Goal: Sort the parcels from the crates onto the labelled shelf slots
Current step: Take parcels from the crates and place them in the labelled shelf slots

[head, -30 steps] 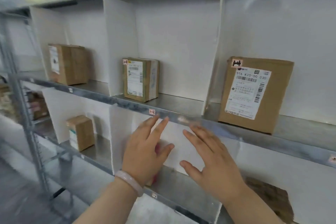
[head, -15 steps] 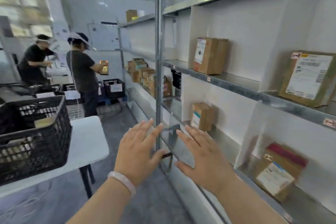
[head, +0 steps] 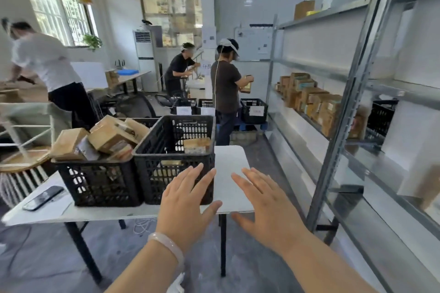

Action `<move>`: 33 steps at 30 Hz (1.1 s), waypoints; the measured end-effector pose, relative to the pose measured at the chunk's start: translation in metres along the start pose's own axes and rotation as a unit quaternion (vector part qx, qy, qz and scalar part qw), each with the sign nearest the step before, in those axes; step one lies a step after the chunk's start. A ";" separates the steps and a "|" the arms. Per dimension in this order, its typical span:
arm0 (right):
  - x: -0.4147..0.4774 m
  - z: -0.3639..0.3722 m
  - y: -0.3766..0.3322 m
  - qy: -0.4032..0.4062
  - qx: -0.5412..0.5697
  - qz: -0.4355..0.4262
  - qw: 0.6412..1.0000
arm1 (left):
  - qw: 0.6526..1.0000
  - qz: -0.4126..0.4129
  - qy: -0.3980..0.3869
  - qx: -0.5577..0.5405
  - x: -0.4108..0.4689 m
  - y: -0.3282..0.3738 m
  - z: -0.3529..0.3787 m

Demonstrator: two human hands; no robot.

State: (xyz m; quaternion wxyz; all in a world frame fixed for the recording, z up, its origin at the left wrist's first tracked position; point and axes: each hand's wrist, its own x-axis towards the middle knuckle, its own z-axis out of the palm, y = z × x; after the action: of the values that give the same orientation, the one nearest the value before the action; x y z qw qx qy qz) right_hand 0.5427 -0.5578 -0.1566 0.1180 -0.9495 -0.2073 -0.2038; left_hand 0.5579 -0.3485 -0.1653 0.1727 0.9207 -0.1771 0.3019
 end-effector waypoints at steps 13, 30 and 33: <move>0.187 0.116 0.015 -0.018 0.087 -0.045 0.995 | 0.994 -0.103 -0.024 0.032 0.082 -0.149 0.070; 0.391 0.254 0.086 -0.136 0.148 0.007 0.980 | 0.963 -0.210 -0.156 0.069 0.235 -0.312 0.180; 0.411 0.274 0.087 -0.168 0.147 0.028 0.974 | 0.961 -0.201 -0.177 0.062 0.255 -0.335 0.197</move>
State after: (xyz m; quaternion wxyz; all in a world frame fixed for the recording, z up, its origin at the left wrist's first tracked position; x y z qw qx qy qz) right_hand 1.0155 -0.4083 -0.2336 0.2252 -0.9479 -0.2251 -0.0058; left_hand 0.9917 -0.1951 -0.2285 0.1386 0.9849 0.0030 0.1036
